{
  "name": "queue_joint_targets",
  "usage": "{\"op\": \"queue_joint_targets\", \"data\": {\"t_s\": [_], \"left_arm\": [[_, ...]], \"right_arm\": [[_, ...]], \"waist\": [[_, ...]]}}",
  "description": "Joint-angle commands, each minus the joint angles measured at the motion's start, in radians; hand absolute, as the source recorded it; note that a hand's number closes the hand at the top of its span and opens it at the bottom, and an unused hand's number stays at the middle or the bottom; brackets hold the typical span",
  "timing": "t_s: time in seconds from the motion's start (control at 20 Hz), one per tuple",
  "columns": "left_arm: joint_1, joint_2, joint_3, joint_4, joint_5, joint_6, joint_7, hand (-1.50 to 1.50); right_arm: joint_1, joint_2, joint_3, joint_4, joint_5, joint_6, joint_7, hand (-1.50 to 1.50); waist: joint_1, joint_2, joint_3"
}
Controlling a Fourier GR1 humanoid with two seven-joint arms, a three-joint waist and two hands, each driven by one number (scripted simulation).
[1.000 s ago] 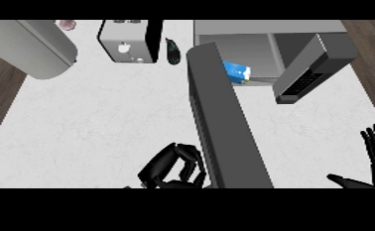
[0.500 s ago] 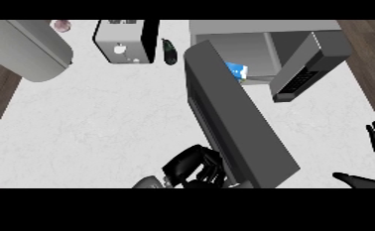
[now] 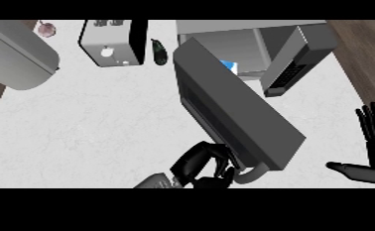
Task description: Pick up the milk, place it into the microwave and close the microwave
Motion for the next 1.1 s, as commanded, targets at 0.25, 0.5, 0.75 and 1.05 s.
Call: {"op": "queue_joint_targets", "data": {"t_s": [0.25, 0.5, 0.75, 1.05], "left_arm": [[-0.168, -0.026, -0.071, 0.003, 0.159, 0.134, 0.012, 1.5], [-0.26, -0.026, -0.058, 0.013, 0.218, 0.203, 0.03, 1.5], [-0.376, -0.026, -0.022, 0.04, 0.242, 0.252, -0.004, 1.5], [-0.483, -0.027, 0.022, 0.094, 0.307, 0.291, 0.011, 1.5]], "right_arm": [[-0.031, -0.003, 0.042, -0.107, -0.049, 0.109, 0.011, -1.5], [-0.04, -0.006, 0.077, -0.163, -0.061, 0.122, 0.049, -1.5], [-0.069, -0.037, 0.106, -0.201, -0.066, 0.136, 0.097, -1.5], [-0.099, -0.04, 0.103, -0.25, -0.101, 0.121, 0.12, -1.5]], "waist": [[-0.076, 0.009, -0.003], [-0.12, 0.014, -0.003], [-0.162, 0.027, -0.002], [-0.22, 0.04, 0.002]]}}
